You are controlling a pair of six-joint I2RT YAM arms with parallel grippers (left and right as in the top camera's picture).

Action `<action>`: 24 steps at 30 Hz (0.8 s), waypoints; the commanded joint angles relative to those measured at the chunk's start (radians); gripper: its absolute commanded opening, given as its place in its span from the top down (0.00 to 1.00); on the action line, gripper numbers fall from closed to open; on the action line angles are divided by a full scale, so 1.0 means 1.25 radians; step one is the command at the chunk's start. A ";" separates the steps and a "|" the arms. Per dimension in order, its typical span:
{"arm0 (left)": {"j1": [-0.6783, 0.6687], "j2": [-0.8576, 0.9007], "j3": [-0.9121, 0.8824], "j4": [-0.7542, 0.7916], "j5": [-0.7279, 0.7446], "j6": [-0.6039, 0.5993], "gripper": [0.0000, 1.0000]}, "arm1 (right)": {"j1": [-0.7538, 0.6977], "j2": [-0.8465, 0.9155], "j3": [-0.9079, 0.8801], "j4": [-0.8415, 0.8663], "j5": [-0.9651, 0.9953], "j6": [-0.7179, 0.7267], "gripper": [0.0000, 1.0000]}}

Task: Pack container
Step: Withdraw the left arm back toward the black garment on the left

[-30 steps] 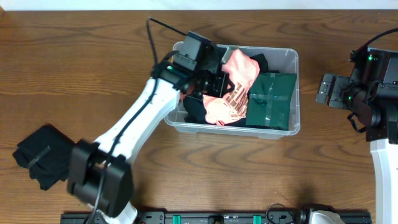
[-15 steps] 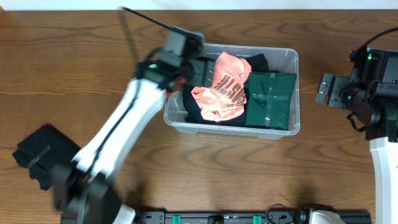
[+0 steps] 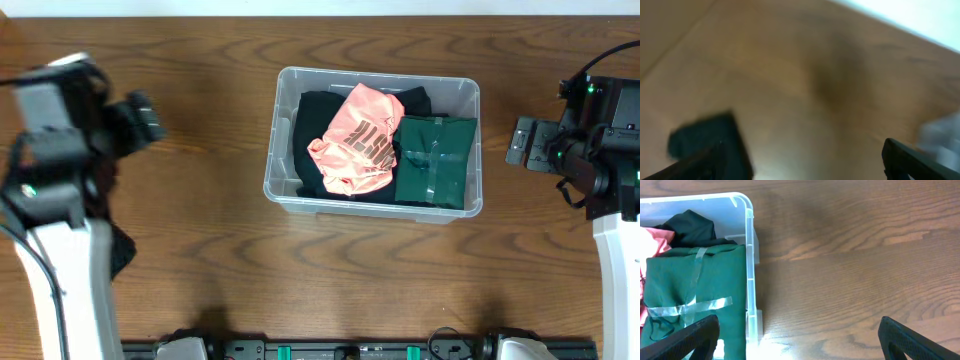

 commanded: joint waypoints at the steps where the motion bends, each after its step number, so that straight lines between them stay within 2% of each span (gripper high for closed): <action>1: 0.142 0.075 -0.037 -0.013 0.035 -0.091 0.02 | -0.004 0.006 -0.001 0.000 -0.003 0.007 0.01; 6: 0.315 0.190 -0.045 -0.057 0.029 -0.183 0.02 | -0.004 0.006 -0.001 0.000 -0.003 0.007 0.01; 13: 0.492 0.320 -0.045 -0.071 -0.019 -0.227 0.02 | -0.004 0.006 -0.001 0.001 -0.003 0.006 0.01; 19: 0.572 0.408 -0.070 -0.080 -0.043 -0.253 0.02 | -0.004 0.006 -0.001 0.002 -0.003 0.001 0.01; 24: 0.582 0.435 -0.124 -0.013 -0.039 -0.204 0.02 | -0.004 0.011 -0.001 0.006 -0.003 0.001 0.01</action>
